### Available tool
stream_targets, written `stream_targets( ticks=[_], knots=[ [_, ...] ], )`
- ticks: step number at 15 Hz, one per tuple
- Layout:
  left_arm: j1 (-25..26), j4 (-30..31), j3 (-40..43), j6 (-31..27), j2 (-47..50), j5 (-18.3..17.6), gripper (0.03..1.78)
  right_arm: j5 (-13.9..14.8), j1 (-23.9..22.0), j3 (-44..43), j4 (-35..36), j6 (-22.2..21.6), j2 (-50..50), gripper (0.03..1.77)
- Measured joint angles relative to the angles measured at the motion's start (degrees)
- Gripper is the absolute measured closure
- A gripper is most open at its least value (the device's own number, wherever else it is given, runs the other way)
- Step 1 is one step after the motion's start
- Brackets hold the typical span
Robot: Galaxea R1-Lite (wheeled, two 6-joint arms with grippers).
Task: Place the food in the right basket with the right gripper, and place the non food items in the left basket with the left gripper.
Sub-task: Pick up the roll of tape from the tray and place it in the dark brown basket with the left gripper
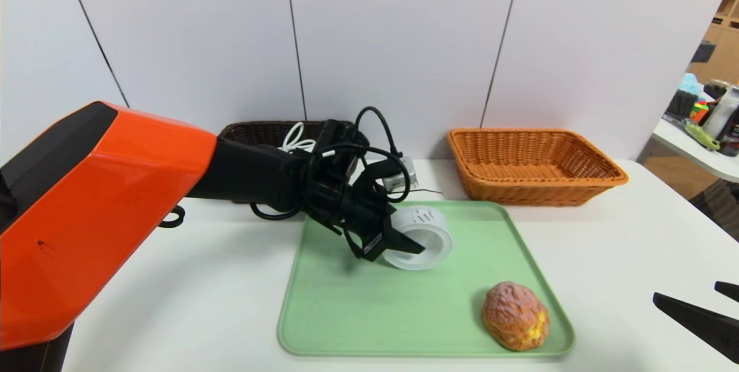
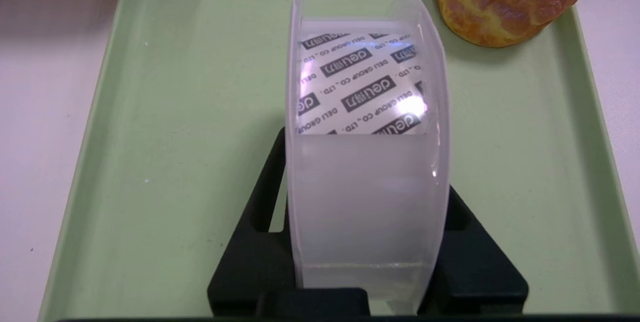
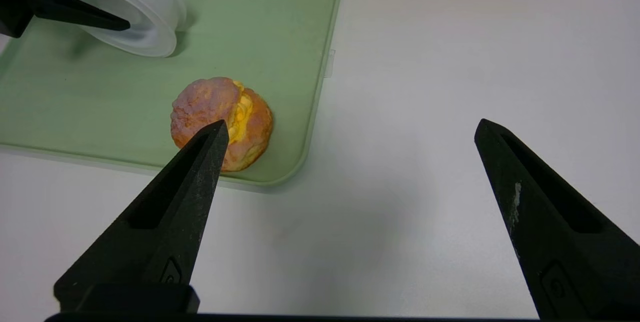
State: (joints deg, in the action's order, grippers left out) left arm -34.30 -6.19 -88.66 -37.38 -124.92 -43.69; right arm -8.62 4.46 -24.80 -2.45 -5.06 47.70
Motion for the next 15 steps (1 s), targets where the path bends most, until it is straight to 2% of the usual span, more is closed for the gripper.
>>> stream_targets(
  ticks=[8,12,15],
  knots=[
    [1.07,-0.11,0.66,0.72,4.52,0.15,1.22,-0.22,0.0,0.49,0.02,-0.01,-0.24,0.1],
    [4.99,-0.13,0.73,3.58,9.51,0.15,1.22,-0.28,0.0,0.73,0.0,0.07,-0.33,0.1],
    [10.41,-0.06,-0.06,6.56,13.12,0.26,1.22,-0.39,0.0,0.99,0.04,0.49,-0.38,0.1]
  ],
)
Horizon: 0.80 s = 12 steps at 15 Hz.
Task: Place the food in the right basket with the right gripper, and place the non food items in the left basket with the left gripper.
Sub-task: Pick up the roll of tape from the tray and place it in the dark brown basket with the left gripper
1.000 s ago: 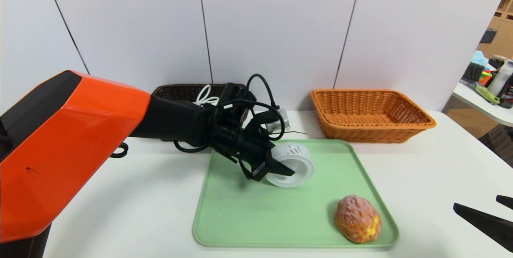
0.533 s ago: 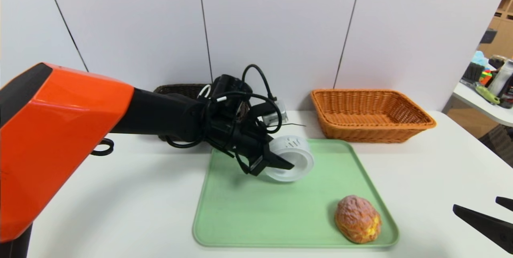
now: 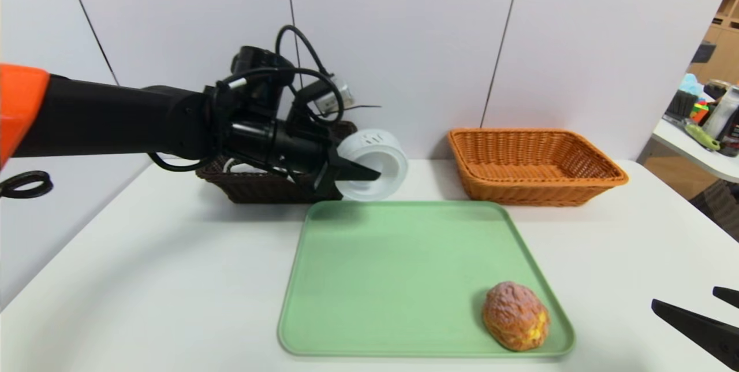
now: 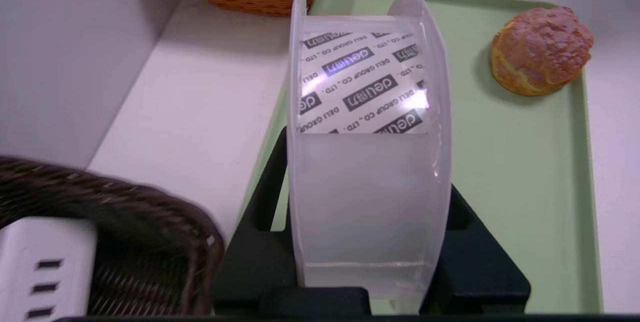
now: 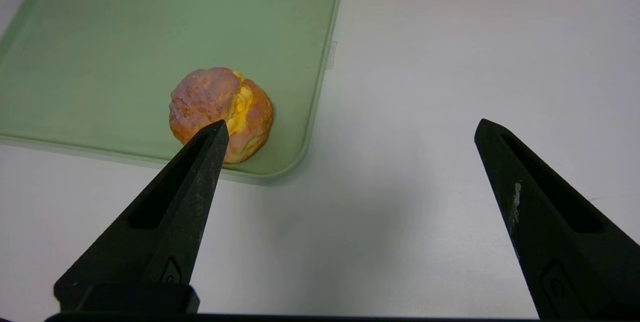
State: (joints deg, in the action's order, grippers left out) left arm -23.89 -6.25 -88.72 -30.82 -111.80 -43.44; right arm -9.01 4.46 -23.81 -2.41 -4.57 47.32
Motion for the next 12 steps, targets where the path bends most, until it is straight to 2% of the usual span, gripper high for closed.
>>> stream_targets(
  ticks=[7,12],
  knots=[
    [15.06,0.04,-1.22,4.96,3.43,0.16,1.22,0.0,0.0,0.91,-0.01,0.61,-0.02,0.1],
    [20.48,0.04,-2.4,11.64,0.76,0.16,1.22,0.02,0.0,1.62,-0.01,0.72,-0.57,0.1]
  ],
)
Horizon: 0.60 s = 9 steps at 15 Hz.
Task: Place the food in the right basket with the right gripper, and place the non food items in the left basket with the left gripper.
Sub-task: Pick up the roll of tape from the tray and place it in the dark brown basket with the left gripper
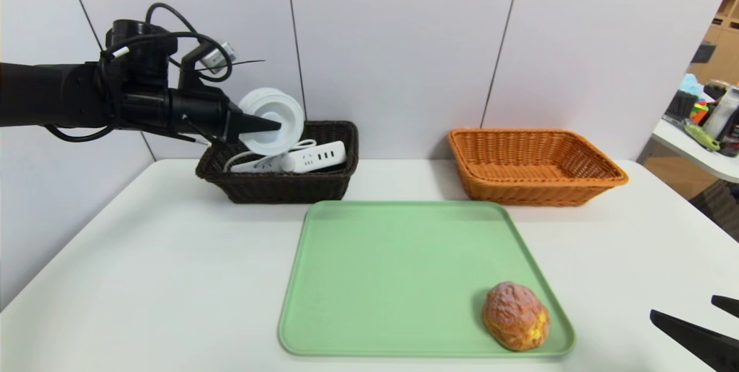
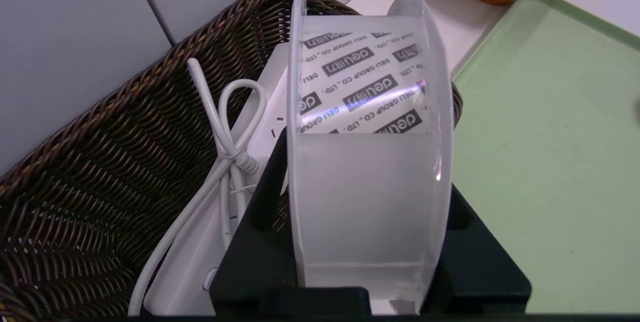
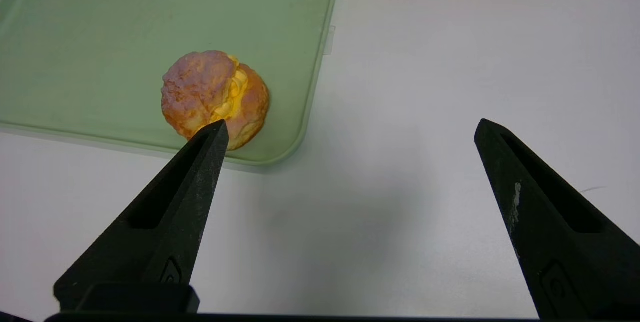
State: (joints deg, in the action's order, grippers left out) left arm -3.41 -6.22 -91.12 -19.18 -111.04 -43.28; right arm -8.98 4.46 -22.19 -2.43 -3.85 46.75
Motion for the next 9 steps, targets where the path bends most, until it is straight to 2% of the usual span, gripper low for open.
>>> stream_targets(
  ticks=[3,6,9],
  knots=[
    [0.77,0.0,-1.66,4.22,-1.66,-0.07,1.22,0.01,0.0,0.26,0.0,0.0,-0.34,0.1],
    [0.85,-0.06,-4.11,11.11,-2.88,-0.1,1.22,0.04,-0.02,0.45,0.0,-0.02,-0.61,0.1],
    [0.96,-1.28,-5.1,13.31,-4.45,-0.1,1.22,0.09,-0.02,0.83,0.0,-0.09,-0.73,0.1]
  ],
)
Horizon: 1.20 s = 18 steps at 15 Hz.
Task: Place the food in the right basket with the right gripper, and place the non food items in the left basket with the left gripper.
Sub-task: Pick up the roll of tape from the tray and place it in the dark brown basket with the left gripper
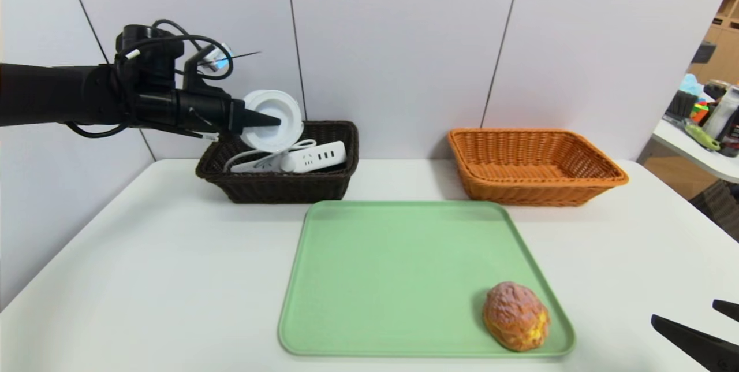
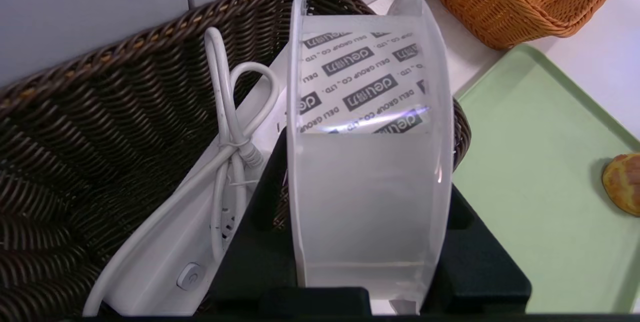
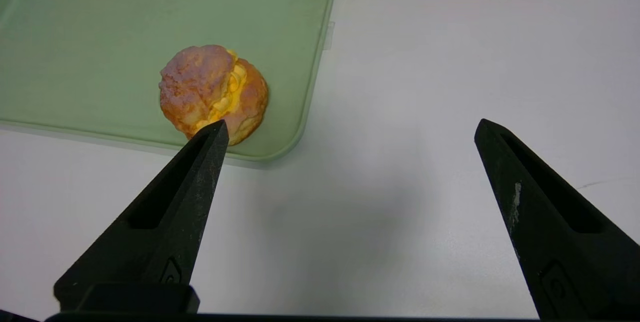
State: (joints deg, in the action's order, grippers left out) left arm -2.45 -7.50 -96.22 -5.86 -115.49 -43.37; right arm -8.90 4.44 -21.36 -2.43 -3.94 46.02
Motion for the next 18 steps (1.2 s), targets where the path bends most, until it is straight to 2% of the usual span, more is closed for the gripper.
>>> stream_targets(
  ticks=[8,18],
  knots=[
    [2.52,0.06,-1.55,2.67,-4.38,-0.32,1.22,0.02,0.02,0.35,-0.07,0.02,-0.46,0.1],
    [2.24,0.09,-1.55,2.8,-4.9,-1.8,1.22,-0.13,0.07,0.28,0.0,0.17,-0.55,0.1]
  ],
)
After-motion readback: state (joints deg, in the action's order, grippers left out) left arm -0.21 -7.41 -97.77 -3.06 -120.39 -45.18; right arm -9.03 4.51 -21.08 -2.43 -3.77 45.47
